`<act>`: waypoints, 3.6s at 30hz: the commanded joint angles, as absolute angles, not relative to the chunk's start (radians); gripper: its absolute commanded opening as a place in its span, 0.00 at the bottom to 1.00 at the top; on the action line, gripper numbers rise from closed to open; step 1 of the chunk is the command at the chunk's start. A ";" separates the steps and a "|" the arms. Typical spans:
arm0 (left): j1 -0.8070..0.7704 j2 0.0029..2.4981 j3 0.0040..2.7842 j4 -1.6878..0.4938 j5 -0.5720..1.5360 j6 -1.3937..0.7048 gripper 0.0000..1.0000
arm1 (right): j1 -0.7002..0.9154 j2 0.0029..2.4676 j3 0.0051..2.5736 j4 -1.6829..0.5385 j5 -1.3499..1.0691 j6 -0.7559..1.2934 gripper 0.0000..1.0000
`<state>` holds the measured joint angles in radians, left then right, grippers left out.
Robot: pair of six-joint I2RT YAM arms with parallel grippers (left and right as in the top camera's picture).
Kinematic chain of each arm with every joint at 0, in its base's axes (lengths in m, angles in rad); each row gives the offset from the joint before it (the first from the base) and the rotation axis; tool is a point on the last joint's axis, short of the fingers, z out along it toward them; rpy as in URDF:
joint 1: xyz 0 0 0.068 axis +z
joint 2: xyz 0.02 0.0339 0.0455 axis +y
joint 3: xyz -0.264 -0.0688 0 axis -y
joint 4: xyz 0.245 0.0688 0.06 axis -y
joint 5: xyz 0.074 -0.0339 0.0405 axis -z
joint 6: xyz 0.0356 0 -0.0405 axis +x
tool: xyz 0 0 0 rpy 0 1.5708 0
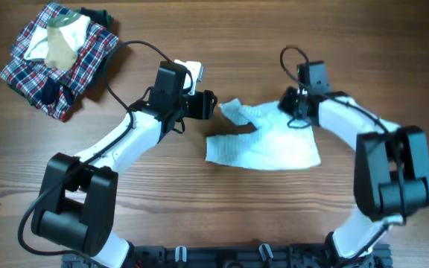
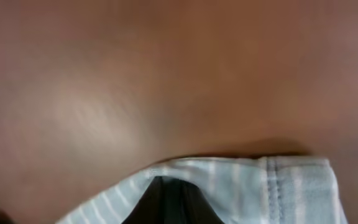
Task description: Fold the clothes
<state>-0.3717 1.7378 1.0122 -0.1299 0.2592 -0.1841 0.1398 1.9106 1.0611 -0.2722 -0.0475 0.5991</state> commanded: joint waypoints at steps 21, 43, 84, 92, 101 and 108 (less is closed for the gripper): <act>-0.373 1.749 1.021 -0.185 0.356 -0.054 0.92 | 0.092 1.924 1.569 -0.783 -0.065 0.470 0.75; -0.324 1.880 1.021 -0.073 0.090 -0.042 0.83 | 0.379 1.880 1.562 -0.863 -0.024 -0.103 1.00; -0.122 1.880 1.021 -0.074 0.033 -0.282 1.00 | 0.547 2.121 1.562 -0.769 0.116 -0.628 0.88; -0.122 1.880 1.021 -0.074 0.037 -0.282 1.00 | 0.547 2.121 1.562 -0.771 0.117 -0.625 0.68; -0.122 1.880 1.021 -0.074 0.037 -0.282 1.00 | 0.547 2.121 1.562 -0.772 0.128 -0.599 0.16; -0.122 1.880 1.021 -0.074 0.037 -0.282 1.00 | 0.547 2.117 1.574 -0.748 0.220 -0.523 0.04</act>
